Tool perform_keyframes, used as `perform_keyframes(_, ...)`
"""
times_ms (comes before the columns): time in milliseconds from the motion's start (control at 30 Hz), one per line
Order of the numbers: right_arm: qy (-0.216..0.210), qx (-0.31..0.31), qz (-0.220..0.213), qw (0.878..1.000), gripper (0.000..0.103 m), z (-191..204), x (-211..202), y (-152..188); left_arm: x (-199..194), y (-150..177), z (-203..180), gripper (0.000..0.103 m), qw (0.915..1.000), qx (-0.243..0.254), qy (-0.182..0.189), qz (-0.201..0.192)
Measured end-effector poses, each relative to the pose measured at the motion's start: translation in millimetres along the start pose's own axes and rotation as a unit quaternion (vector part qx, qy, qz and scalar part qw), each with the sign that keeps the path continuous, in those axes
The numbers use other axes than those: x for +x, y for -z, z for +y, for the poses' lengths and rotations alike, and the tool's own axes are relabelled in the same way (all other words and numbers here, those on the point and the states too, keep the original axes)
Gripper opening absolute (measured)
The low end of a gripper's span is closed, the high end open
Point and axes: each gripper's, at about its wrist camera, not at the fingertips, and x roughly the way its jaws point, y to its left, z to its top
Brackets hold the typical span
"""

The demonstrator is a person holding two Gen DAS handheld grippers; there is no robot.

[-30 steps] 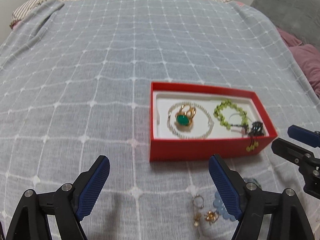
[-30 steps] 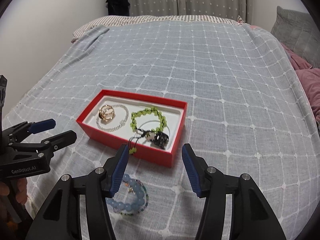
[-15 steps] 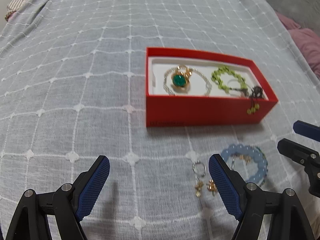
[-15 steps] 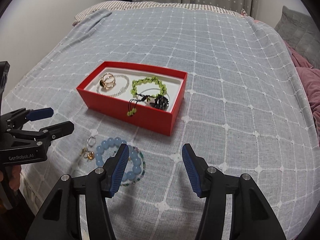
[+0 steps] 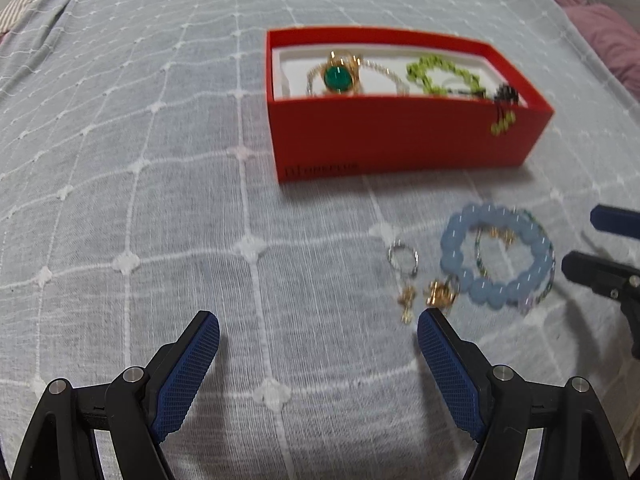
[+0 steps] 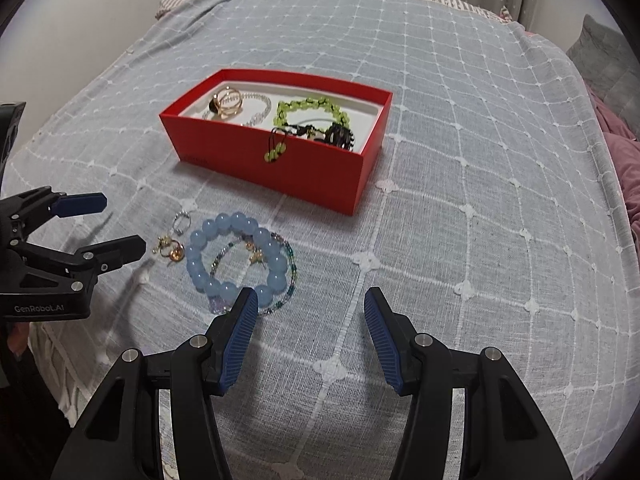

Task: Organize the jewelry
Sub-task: 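Withdraw both tools from the box toward the remaining jewelry, then reach the right tool to the light-blue beaded bracelet and close on it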

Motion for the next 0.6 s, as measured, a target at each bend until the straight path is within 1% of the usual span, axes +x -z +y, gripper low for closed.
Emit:
perform_keyframes(133, -0.003, -0.001, 0.004, 1.000, 0.058, 0.5, 1.9, 0.5, 2.9, 6.4, -0.5, 0.085, 0.9999, 0.008, -0.001, 0.007)
perform_keyframes(367, -0.017, 0.005, 0.000, 1.000, 0.058, 3.3, 4.2, -4.1, -0.4, 9.4, 1.3, 0.085, 0.9999, 0.004, 0.011, 0.008)
perform_keyframes(467, -0.023, 0.005, -0.001, 1.000, 0.057, 6.1, 6.1, -6.9, 0.3, 10.8, -0.4, 0.085, 0.9997, 0.009, 0.017, 0.011)
perform_keyframes(533, -0.023, 0.001, -0.003, 1.000, 0.046, 9.9, 6.8, -9.2, 1.1, 11.1, -1.8, 0.085, 0.9997, 0.015, 0.015, 0.013)
perform_keyframes(567, -0.022, -0.002, -0.004, 1.000, 0.038, 11.7, 7.2, -9.9, 1.4, 11.3, -2.3, 0.085, 0.9996, 0.017, 0.015, 0.014)
perform_keyframes(600, -0.024, -0.004, -0.004, 1.000, 0.034, 13.5, 7.8, -10.7, 1.8, 11.8, -2.6, 0.085, 0.9996, 0.019, 0.014, 0.015)
